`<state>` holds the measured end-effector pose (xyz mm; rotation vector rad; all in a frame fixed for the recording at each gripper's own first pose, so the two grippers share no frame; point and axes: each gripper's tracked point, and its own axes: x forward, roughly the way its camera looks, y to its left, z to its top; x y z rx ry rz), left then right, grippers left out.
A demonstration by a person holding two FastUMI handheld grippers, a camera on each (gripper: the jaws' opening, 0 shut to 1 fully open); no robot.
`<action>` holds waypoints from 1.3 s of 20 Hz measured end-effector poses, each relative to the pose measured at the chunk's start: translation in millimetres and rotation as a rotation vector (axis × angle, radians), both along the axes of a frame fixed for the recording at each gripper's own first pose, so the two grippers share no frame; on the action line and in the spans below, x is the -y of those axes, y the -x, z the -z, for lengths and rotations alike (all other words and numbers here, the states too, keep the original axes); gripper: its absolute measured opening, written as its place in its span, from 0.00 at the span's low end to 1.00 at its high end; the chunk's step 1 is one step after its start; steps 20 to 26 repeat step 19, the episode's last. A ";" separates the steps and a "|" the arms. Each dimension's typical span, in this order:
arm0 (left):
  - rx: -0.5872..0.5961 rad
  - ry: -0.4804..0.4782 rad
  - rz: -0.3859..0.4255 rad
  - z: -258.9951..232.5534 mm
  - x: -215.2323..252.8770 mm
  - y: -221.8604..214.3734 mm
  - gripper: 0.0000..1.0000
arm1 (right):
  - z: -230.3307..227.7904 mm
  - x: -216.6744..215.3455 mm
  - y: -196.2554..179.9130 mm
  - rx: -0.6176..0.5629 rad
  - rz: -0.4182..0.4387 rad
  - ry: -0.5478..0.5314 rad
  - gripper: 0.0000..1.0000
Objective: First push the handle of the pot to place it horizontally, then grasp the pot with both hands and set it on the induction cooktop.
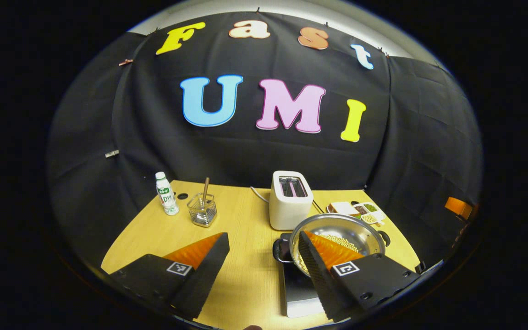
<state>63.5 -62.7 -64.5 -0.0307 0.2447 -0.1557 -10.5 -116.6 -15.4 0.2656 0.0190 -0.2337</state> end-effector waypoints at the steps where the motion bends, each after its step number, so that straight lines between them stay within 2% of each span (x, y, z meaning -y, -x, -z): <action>1: 0.032 0.002 0.001 -7.7 -2.8 5.1 0.95 | -3.5 -1.5 9.1 0.014 0.005 0.023 0.98; 7: 0.192 -0.019 -0.027 -48.5 -18.3 64.2 0.95 | -7.4 -14.7 65.9 0.031 -0.017 0.101 0.98; 10: 0.194 -0.006 -0.036 -42.6 -21.4 96.2 0.95 | -7.5 -13.6 83.6 0.044 -0.011 0.109 0.98; 13: 0.165 0.029 -0.065 -35.2 -27.3 122.3 0.95 | -0.8 -20.8 95.1 0.010 -0.030 0.092 0.98; 16: 0.164 -0.031 -0.133 -44.6 -52.1 138.0 0.95 | 2.1 -37.7 117.4 -0.024 -0.084 0.110 1.00; 18: 0.184 -0.045 -0.149 -53.8 -56.6 143.7 0.95 | 0.4 -30.8 121.4 -0.014 -0.069 0.170 0.98; 19: 0.179 -0.037 -0.159 -51.1 -60.7 145.0 0.95 | 2.1 -35.8 122.1 -0.020 -0.077 0.173 0.92; 26: 0.179 -0.037 -0.159 -51.1 -60.7 145.0 0.95 | 2.1 -35.8 122.1 -0.020 -0.077 0.173 0.92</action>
